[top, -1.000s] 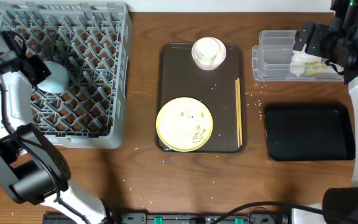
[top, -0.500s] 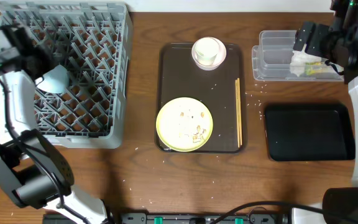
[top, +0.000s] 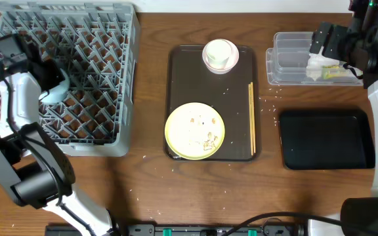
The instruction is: Sort waste into correct bins and load items into the dishwasher
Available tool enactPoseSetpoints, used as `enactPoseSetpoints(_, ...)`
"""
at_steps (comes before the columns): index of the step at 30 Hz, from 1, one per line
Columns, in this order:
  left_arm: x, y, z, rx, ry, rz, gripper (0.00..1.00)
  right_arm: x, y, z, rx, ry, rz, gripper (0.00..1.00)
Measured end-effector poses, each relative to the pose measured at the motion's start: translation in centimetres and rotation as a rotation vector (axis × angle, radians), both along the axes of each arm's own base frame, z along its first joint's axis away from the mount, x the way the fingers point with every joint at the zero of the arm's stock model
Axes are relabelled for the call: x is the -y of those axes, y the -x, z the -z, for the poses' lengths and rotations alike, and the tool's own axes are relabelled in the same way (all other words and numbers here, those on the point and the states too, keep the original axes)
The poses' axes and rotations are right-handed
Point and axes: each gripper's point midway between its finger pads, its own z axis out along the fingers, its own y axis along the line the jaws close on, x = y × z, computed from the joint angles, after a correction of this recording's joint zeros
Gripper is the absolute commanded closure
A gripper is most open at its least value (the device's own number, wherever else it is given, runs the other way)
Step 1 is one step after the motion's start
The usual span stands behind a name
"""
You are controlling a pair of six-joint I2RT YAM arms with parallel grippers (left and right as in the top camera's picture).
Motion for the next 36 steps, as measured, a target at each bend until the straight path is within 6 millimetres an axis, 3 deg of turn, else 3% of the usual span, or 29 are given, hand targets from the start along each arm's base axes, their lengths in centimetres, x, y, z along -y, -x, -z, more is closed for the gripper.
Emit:
enactPoseSetpoints(12,-4.5,3.1,0.0,-0.022,0.003,-0.206,0.92,0.0,0.0,0.0,0.0,0.0,0.0,0.01)
enactPoseSetpoints(16,-4.7,3.7,-1.6,0.006,0.008,-0.238,0.92,0.0,0.0,0.0,0.0,0.0,0.0,0.01)
enactPoseSetpoints(19,-3.6,3.3,-4.3,0.082,0.043,-0.21,0.92,0.0,0.0,0.0,0.0,0.0,0.0,0.01)
enactPoseSetpoints(21,-2.1,2.7,-6.7,0.158,0.091,-0.159,0.88,0.0,0.0,0.0,0.0,0.0,0.0,0.01)
enactPoseSetpoints(24,1.1,1.7,-10.6,0.292,0.201,-0.042,0.52,0.0,0.0,0.0,0.0,0.0,0.0,0.01)
enactPoseSetpoints(28,6.5,0.9,-14.9,0.431,0.407,0.126,0.36,0.0,0.0,0.0,0.0,0.0,0.0,0.01)
enactPoseSetpoints(36,18.8,-0.4,-15.7,0.386,0.677,0.396,0.22,0.0,0.0,0.0,0.0,0.0,0.0,0.01)
